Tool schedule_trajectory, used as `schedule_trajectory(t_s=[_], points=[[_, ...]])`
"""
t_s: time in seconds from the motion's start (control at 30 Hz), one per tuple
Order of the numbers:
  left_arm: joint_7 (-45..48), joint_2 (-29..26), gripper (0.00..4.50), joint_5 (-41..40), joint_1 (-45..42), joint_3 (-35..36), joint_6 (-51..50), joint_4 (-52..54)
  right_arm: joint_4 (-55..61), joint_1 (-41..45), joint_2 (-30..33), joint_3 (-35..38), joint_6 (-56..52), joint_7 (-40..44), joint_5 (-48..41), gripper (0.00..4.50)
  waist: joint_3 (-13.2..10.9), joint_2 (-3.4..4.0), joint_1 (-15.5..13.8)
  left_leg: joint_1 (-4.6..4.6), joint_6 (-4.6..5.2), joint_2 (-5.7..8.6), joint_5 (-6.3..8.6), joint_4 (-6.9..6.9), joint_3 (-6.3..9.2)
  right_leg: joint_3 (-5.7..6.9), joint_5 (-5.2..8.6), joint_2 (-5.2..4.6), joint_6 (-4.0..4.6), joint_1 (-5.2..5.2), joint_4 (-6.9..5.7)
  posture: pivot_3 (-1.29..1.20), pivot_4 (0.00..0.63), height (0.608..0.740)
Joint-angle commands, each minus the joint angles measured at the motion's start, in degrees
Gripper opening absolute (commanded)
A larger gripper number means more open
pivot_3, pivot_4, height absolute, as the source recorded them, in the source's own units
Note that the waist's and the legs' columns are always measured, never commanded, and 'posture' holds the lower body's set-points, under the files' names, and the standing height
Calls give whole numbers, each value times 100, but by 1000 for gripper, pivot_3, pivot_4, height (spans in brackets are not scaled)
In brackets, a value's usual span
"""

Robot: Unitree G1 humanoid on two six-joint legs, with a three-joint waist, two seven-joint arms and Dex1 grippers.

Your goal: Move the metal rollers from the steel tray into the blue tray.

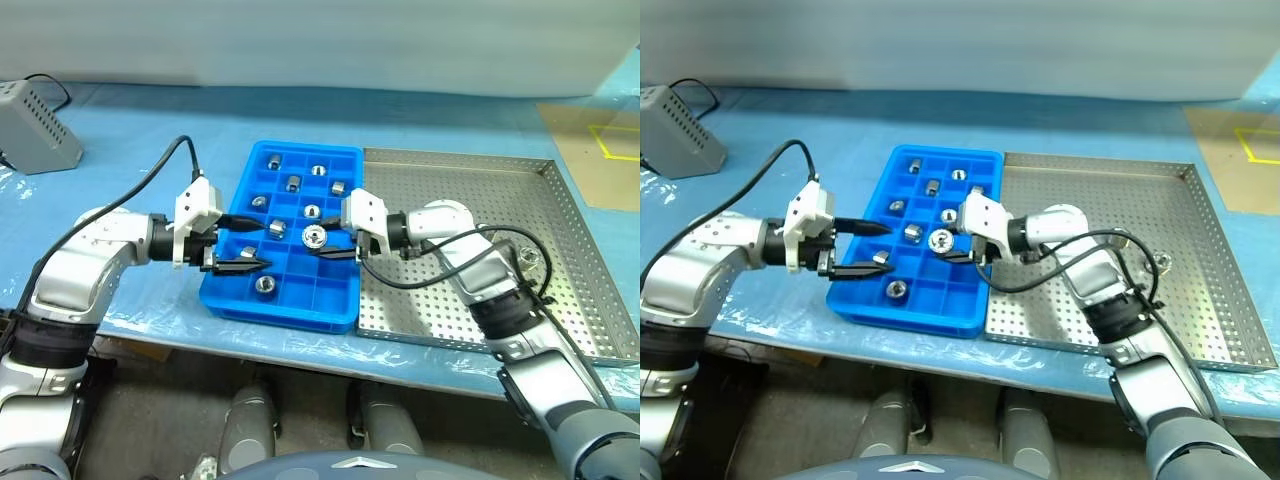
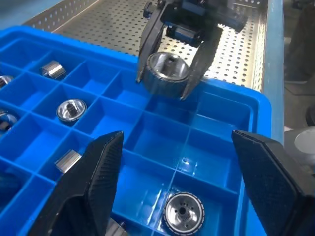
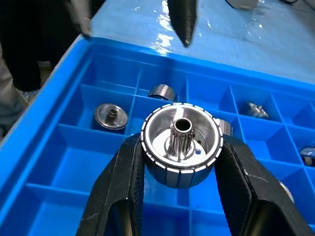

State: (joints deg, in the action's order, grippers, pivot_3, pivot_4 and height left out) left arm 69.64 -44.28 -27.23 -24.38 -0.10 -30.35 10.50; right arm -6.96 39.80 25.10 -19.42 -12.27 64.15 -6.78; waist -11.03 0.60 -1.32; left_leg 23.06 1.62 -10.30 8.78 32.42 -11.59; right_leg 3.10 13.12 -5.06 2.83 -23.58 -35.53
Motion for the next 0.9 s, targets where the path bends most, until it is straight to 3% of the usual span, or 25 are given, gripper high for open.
schedule_trajectory(t_s=[0.03, 0.4, 0.43, 0.57, 0.73, 0.9], points=[[-249, -59, 3724, -261, 175, 280, -175, 555, -656, 235, -211, -9, 346, 51, 61, 1606, 0, 0, -22, 0, -1, 0, -1, -2, 0, 0, 0, 0, 0, 0, -1, -21, 150, 740], [-442, -84, 3724, -262, 228, 272, -137, 492, -807, 94, -415, -164, 261, 353, 100, 1606, 0, -1, -126, 5, 0, 0, -1, 3, 0, 0, 0, 0, 0, -4, -4, -24, 150, 740], [-449, -59, 3724, -263, 203, 252, -130, 481, -850, 112, -441, -126, 258, 302, 99, 2317, 1, -2, -126, 5, 0, 0, -1, 5, 0, 0, 0, 0, 0, -4, -6, -27, 150, 740], [-414, 22, 3724, -248, 100, 148, -93, 382, -745, 122, -407, -20, 21, 275, 5, 3596, 1, -2, -123, 1, -3, -1, -3, 5, 0, 0, 0, 0, 0, -4, -12, -35, 150, 740], [-270, 179, 3724, -210, -167, -75, 21, 125, -117, 44, 7, 455, -415, 253, -299, 3596, 1, -2, -127, 3, -3, 1, -3, 7, 0, 0, 0, 0, 0, -3, -11, -109, 150, 740], [-177, 648, 3724, -76, -682, -423, 272, -472, 277, 118, 782, 1537, -989, -137, -654, 3596, 1, -3, -120, 1, -1, 3, -2, 14, 0, -2, 0, 0, 0, 4, -12, -207, 150, 740]])
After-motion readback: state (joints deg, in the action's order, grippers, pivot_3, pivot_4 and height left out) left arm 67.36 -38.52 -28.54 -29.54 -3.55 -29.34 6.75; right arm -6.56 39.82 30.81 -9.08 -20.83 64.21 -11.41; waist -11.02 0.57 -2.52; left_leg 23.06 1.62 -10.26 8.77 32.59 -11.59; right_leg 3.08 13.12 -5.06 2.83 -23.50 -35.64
